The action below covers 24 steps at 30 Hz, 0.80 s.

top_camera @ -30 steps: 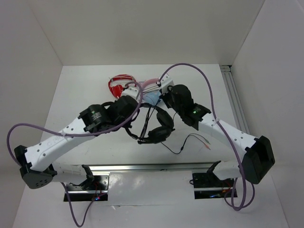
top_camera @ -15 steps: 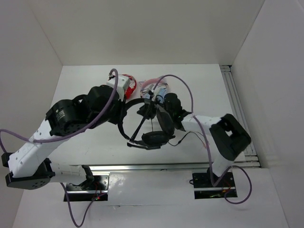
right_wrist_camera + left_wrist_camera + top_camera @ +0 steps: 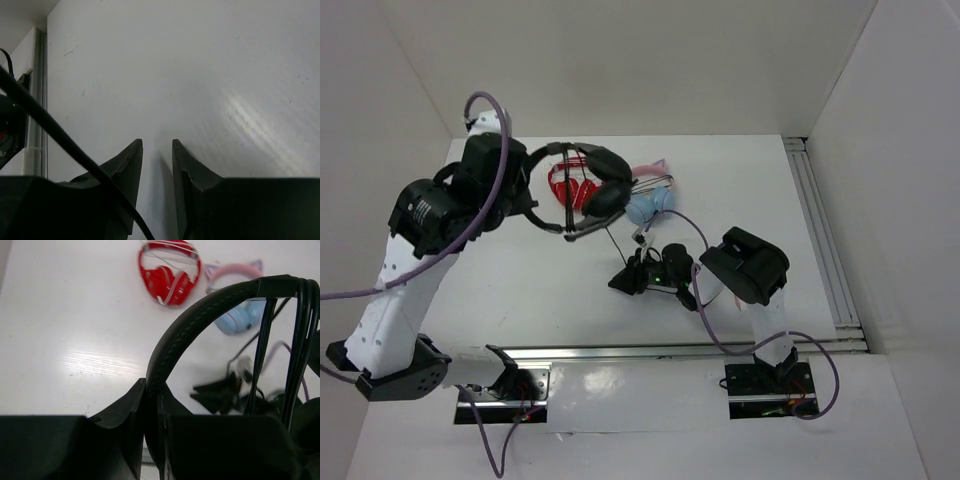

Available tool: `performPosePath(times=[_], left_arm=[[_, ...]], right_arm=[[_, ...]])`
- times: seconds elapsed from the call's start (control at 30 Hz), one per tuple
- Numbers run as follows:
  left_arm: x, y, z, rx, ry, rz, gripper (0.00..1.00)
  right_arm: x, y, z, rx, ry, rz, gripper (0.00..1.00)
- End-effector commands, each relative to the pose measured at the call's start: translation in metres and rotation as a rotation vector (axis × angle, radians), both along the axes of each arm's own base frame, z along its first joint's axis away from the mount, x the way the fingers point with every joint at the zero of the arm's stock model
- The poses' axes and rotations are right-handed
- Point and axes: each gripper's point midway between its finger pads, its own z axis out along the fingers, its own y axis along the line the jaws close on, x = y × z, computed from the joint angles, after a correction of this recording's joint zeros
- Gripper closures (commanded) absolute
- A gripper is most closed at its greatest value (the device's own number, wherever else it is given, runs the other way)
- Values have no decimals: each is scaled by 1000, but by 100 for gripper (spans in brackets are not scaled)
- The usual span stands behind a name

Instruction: Wrap the headphones

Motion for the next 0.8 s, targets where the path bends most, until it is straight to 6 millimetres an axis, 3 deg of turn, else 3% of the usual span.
performPosePath(times=[0.0,0.1,0.13,0.17,0.2,0.23,0.3,0.33,0.37,0.4,0.43,0.5,0.53,0.6,0.67,0.7,0.77], left_arm=[[45,28,23,-64,-95,133,100],[75,36,19,-92,-93,156,100],[89,45,7,-85,-69,192,100],[96,50,5,-76,-72,218,100],[103,53,-1,-81,-64,245,100],[107,54,-13,-89,-36,269,100],[119,59,-32,-94,-5,339,100],[124,69,-45,-95,18,380,100],[130,70,-59,-92,51,400,100],[133,69,-67,-92,70,409,100],[136,74,-75,-93,85,439,100],[139,75,-94,-48,124,457,100],[144,74,-106,-23,145,475,100],[138,75,-123,60,183,502,100],[134,65,-145,127,235,470,100],[127,62,-151,167,268,459,100],[118,51,-169,264,329,408,100]], right_arm=[[-18,4,39,118,-122,-3,63],[-37,-1,36,69,-118,-27,89],[-45,-3,34,54,-108,-28,96],[-49,-1,48,65,-141,-29,100],[-48,-2,46,22,-157,-58,100],[-64,5,47,-6,-161,-35,100],[-67,10,62,-94,-223,-68,100],[-87,22,69,-115,-246,-33,100],[-91,34,101,-81,-292,-36,100],[-96,33,96,-162,-309,-27,100],[-115,42,107,-159,-331,18,100],[-130,51,150,-99,-387,55,100],[-141,49,153,-143,-411,62,100],[-149,51,199,-87,-460,63,100],[-156,47,214,-110,-495,102,100],[-155,48,239,-82,-519,96,100],[-138,36,248,-170,-598,34,100]])
